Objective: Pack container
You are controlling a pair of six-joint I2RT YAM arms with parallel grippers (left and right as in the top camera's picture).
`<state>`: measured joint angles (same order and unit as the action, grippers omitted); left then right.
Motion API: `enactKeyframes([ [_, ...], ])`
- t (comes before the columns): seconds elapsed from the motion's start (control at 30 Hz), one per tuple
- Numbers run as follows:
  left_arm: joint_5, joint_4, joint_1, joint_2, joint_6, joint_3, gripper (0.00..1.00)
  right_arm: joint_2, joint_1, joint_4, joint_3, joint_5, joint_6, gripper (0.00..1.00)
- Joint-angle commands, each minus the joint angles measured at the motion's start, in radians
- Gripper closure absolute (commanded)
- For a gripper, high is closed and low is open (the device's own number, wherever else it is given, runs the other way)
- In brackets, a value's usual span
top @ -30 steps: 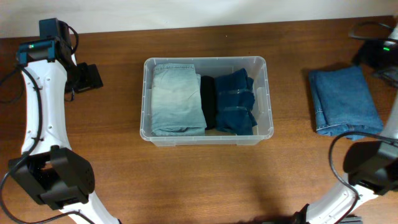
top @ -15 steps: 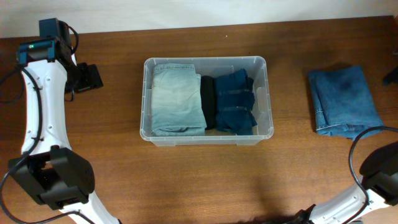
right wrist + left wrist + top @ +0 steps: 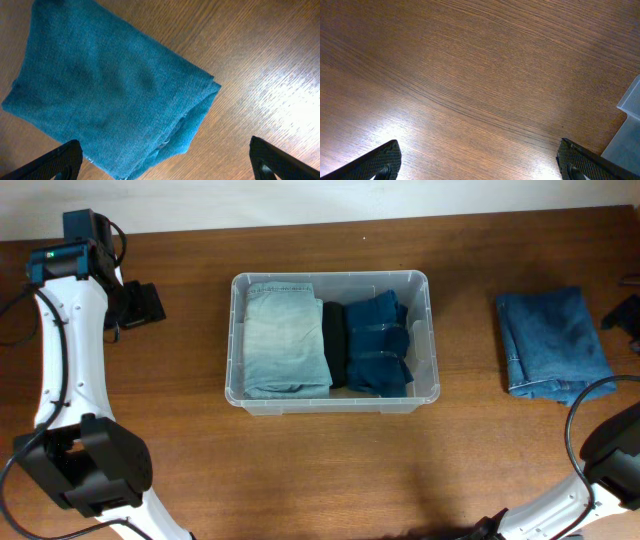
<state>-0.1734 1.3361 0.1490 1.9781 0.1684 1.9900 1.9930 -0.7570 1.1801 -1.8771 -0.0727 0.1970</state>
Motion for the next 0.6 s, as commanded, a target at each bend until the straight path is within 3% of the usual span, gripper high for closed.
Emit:
enactKeyframes([
  [0.0, -0.007, 0.000, -0.003, -0.024, -0.002, 0.013, 0.01, 0.009, -0.003, -0.008, 0.005, 0.000, -0.012, 0.01],
  [0.3, -0.007, 0.000, -0.002, -0.024, -0.002, 0.013, 0.01, 0.009, -0.003, -0.009, 0.005, -0.002, -0.029, 0.00],
  [0.57, -0.007, 0.000, -0.002, -0.024, -0.002, 0.013, 0.01, 0.009, -0.003, -0.006, 0.005, -0.002, -0.029, 0.06],
])
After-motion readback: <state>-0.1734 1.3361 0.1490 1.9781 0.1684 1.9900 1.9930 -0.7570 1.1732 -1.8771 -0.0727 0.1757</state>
